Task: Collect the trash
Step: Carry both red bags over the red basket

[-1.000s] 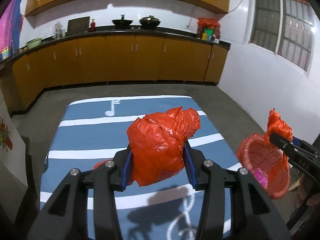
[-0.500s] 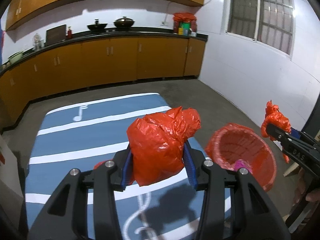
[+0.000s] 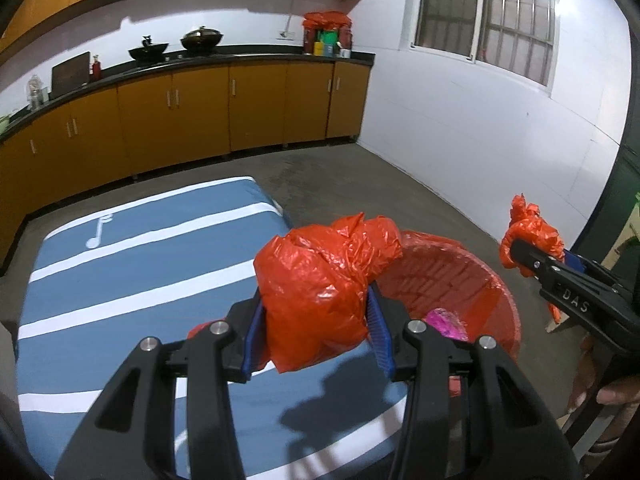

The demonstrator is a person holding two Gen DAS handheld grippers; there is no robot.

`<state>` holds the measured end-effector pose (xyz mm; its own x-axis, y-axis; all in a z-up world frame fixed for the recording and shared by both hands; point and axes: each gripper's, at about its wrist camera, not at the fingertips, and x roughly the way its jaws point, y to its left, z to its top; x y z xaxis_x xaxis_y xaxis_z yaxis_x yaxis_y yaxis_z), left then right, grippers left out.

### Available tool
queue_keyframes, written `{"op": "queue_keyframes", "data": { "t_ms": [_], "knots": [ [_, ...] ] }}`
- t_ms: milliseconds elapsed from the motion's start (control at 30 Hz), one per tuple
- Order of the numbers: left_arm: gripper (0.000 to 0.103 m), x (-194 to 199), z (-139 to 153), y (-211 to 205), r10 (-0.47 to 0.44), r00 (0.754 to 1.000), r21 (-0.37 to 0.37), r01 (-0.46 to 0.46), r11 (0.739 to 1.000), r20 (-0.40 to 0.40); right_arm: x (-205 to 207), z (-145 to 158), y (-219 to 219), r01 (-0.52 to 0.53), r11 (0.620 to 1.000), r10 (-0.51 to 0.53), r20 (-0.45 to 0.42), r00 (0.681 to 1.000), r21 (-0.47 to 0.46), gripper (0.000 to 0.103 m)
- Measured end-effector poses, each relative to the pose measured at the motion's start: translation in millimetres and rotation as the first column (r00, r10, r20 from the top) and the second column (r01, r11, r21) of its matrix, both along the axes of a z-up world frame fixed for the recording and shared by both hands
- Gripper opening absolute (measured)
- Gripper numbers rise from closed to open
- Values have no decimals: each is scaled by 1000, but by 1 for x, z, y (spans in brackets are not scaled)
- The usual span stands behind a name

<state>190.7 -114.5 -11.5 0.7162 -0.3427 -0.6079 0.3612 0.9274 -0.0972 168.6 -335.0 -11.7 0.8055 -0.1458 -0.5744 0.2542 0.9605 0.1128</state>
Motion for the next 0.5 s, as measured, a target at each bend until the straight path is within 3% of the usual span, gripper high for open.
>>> {"op": "queue_keyframes", "data": {
  "t_ms": [333, 500],
  "knots": [
    [44, 12, -12, -40, -136, 990, -98, 131, 987, -48, 3, 0, -24, 3, 998, -3, 1, 1000, 66, 56],
    [44, 18, -20, -64, -186, 981, -105, 179, 978, -62, 5, -3, -31, 15, 997, -15, -3, 1000, 74, 56]
  ]
}}
